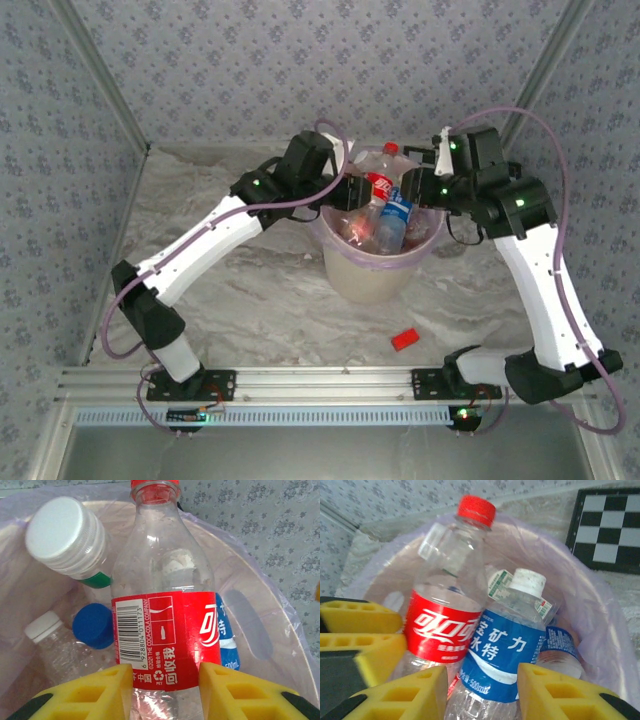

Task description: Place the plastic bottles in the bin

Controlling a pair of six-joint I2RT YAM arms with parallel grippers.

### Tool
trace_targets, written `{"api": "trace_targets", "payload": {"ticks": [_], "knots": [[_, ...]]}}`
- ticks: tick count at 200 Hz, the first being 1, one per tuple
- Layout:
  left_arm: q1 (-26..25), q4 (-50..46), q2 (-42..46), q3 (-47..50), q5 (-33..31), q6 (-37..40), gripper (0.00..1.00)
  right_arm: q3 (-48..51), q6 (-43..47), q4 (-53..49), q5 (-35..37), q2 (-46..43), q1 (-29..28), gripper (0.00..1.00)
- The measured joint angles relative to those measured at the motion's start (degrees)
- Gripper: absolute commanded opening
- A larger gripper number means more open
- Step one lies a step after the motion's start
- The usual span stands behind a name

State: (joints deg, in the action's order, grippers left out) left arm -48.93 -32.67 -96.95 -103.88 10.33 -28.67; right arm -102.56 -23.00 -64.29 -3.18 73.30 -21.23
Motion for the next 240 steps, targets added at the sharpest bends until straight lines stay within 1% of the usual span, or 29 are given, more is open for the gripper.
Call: {"api": "trace_targets", "payload": {"ticks": [25,49,58,77,90,105,123,148,170,200,240], "knots": [[-0.26,0.00,-0.68,-0.90,-0.68,-0.63,0.39,-0.52,0.09,-1.18,0.42,0.11,0.00,0.52],[-0.15,-0.09,-0.57,-0.83,-1.92,-1.51,0.39,3.76,-0.55,-1.38,0.39,0.57,0.00,0.54],[-0.11,0.02,-0.31,-0.52,-2.19,-1.86,0.39,5.53,-0.85,-1.44,0.37,1.05,0.00,0.56],[0.50,0.81,0.94,1.36,-2.23,-2.51,0.39,8.61,-1.84,-1.36,0.13,2.47,-0.07,0.64],[0.87,1.03,1.40,2.14,-2.27,-2.78,0.39,10.10,-2.36,0.55,-1.09,3.17,-0.28,0.70],[1.20,1.33,1.40,2.62,-2.14,-3.19,0.38,11.82,-2.75,2.32,-1.97,3.39,-0.66,0.71],[1.20,1.44,1.40,2.86,-2.14,-3.61,0.38,12.92,-3.10,3.69,-3.06,3.41,-0.61,0.66],[1.20,1.88,1.40,2.97,-2.14,-3.93,0.37,13.18,-3.56,4.63,-3.21,3.43,-0.59,0.46],[1.20,1.92,1.40,3.13,-2.10,-4.00,0.37,13.07,-3.58,4.61,-2.93,3.37,-0.39,0.37],[1.20,2.08,1.40,3.15,-1.97,-3.98,0.37,10.75,-3.23,2.91,-1.70,3.34,-0.39,0.33],[0.90,2.12,1.16,3.13,-1.95,-4.00,0.38,4.28,-1.79,-0.48,0.42,2.43,-0.11,0.31]]}}
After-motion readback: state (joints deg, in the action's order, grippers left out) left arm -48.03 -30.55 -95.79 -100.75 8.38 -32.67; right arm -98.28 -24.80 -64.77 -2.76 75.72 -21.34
